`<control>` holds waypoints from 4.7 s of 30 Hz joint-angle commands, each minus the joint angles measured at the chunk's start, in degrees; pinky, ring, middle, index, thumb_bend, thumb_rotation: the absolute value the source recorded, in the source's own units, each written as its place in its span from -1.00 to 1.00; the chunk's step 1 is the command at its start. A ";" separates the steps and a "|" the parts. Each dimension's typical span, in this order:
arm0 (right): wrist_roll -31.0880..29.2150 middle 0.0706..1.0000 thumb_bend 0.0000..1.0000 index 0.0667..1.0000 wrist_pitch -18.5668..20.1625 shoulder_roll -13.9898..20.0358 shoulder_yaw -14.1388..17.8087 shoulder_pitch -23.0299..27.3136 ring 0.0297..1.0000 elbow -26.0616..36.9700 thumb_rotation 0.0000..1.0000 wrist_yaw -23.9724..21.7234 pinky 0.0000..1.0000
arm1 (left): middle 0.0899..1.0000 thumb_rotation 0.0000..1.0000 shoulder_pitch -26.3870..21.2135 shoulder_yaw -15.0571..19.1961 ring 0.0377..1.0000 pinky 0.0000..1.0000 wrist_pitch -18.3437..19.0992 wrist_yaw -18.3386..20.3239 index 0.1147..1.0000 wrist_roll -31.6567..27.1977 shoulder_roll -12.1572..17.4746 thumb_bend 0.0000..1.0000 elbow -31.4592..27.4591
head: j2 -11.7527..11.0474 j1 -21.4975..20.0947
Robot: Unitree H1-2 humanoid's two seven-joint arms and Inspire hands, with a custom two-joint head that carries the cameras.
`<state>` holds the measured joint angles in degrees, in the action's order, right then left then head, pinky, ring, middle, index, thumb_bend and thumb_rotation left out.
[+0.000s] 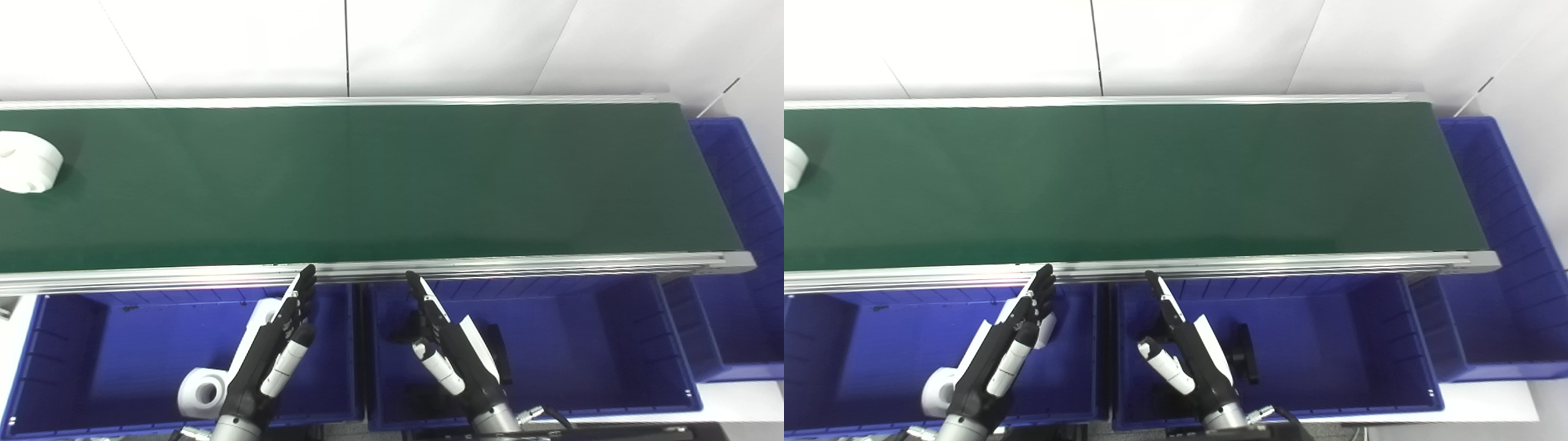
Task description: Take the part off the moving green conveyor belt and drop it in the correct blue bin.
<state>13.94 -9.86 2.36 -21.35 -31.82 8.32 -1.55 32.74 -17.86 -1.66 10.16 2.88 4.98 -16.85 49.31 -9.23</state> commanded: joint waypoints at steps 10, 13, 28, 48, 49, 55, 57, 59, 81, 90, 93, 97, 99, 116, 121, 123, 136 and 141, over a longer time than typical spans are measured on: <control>0.09 1.00 0.72 1.00 -2.95 -0.23 -0.11 -0.07 1.00 0.75 1.00 0.29 1.00 | 1.00 0.81 -0.52 -0.26 1.00 1.00 -1.89 -0.02 1.00 -0.02 -0.13 0.39 -0.35 | -0.11 -0.01; 0.12 1.00 0.73 1.00 -2.74 -0.28 -0.10 -0.04 1.00 0.78 1.00 0.29 1.00 | 1.00 0.80 -0.51 -0.25 1.00 1.00 -1.77 -0.08 1.00 -0.01 -0.18 0.38 -0.38 | -0.11 -0.01; -0.19 1.00 0.74 1.00 -2.65 -0.20 -0.19 0.02 1.00 0.76 1.00 0.03 1.00 | 1.00 0.79 -0.36 -0.31 1.00 1.00 -2.27 -0.22 1.00 0.01 -0.33 0.36 -0.41 | -0.20 -0.22; -0.07 1.00 0.74 1.00 -2.82 -0.05 -0.30 0.02 1.00 0.83 0.99 -0.03 1.00 | 1.00 0.78 -0.29 -0.42 1.00 1.00 -2.20 -0.26 1.00 0.25 -0.32 0.37 -0.56 | -0.25 -0.19; -0.13 1.00 0.73 1.00 -2.78 -0.06 -0.30 0.00 1.00 0.88 0.99 -0.06 1.00 | 1.00 0.78 -0.29 -0.43 1.00 1.00 -2.14 -0.22 1.00 0.16 -0.33 0.37 -0.60 | -0.25 -0.19; -0.48 1.00 0.74 1.00 -2.60 -0.02 -0.30 -0.06 1.00 0.91 0.99 -0.24 1.00 | 1.00 0.78 -0.24 -0.51 1.00 1.00 -2.16 -0.24 1.00 0.30 -0.31 0.35 -0.34 | -0.84 0.28; -0.85 1.00 0.72 1.00 -3.66 0.27 -0.22 -0.07 0.99 0.20 0.97 -0.24 1.00 | 1.00 0.77 -0.20 -0.73 1.00 1.00 -3.09 -0.37 1.00 0.85 -0.32 0.35 0.39 | -2.19 1.47; -1.47 1.00 0.74 1.00 -5.21 0.62 0.04 -0.06 0.99 -1.25 0.95 -0.11 1.00 | 1.00 0.76 -0.08 -1.02 1.00 1.00 -3.96 -0.48 1.00 1.34 -0.40 0.35 1.55 | -4.32 4.64; -4.50 1.00 0.77 1.00 -12.09 2.55 1.55 1.35 0.98 -7.35 0.97 -0.93 1.00 | 0.95 0.46 -1.31 -1.85 0.95 0.93 -9.17 -3.03 1.00 3.84 -3.03 0.29 9.47 | -11.26 12.91; -4.66 1.00 0.81 1.00 -12.95 2.51 1.85 2.26 0.95 -9.95 0.97 -0.94 1.00 | 0.97 0.44 -2.39 -1.78 0.96 0.91 -10.64 -2.55 1.00 3.23 -3.12 0.32 12.45 | -14.27 13.24; -4.73 1.00 0.83 1.00 -13.93 2.57 1.96 2.80 0.93 -11.34 0.96 -0.87 1.00 | 0.96 0.43 -2.87 -1.71 0.95 0.88 -11.23 -2.63 1.00 3.20 -3.35 0.33 13.52 | -15.38 14.52; -4.93 1.00 0.81 1.00 -15.03 2.74 1.96 2.99 0.94 -11.55 0.98 -1.01 1.00 | 0.94 0.41 -3.07 -1.60 0.93 0.86 -11.50 -3.10 0.99 3.60 -3.72 0.36 14.33 | -16.24 15.27; -5.02 1.00 0.84 1.00 -14.69 2.62 2.11 2.69 0.94 -10.62 0.99 -0.93 1.00 | 0.94 0.40 -3.15 -1.55 0.92 0.84 -11.85 -2.90 0.98 3.24 -3.69 0.36 14.89 | -17.00 15.46; -4.74 1.00 0.87 1.00 -15.50 2.85 1.79 1.98 0.92 -8.94 1.00 -1.17 1.00 | 0.86 0.28 -2.68 -2.23 0.86 0.82 -17.78 -1.63 0.95 0.79 -3.97 0.31 15.16 | -17.47 16.51; -4.74 1.00 0.93 1.00 -15.31 3.05 1.96 2.34 0.92 -9.23 1.00 -1.24 1.00 | 0.67 0.22 -2.91 -4.38 0.67 0.54 -23.62 -0.98 0.76 4.32 -1.94 0.47 10.34 | -17.58 17.57; -4.78 1.00 0.93 1.00 -15.84 3.22 1.82 2.68 0.93 -9.63 1.00 -1.39 1.00 | 0.63 0.18 -3.99 -5.31 0.61 0.44 -24.99 -0.87 0.68 6.33 -0.24 0.47 6.79 | -17.57 17.12; -6.72 1.00 0.82 1.00 -16.95 3.48 1.09 4.91 1.00 -12.48 0.97 -2.13 1.00 | 0.18 -0.36 -18.96 0.81 0.16 -0.01 -19.84 -3.23 0.19 6.83 -1.02 0.99 -8.38 | -17.99 16.91; -7.24 1.00 0.87 1.00 -16.72 2.92 1.29 5.56 1.00 -13.69 0.96 -2.54 1.00 | 0.24 -0.36 -30.04 6.27 0.22 0.07 -23.72 -4.21 0.21 18.81 1.44 1.00 -3.10 | -18.41 16.51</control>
<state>7.38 -23.48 6.08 -20.02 -26.36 -6.21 -3.64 5.05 -12.09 -22.94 6.63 17.52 5.56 -19.59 30.85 7.21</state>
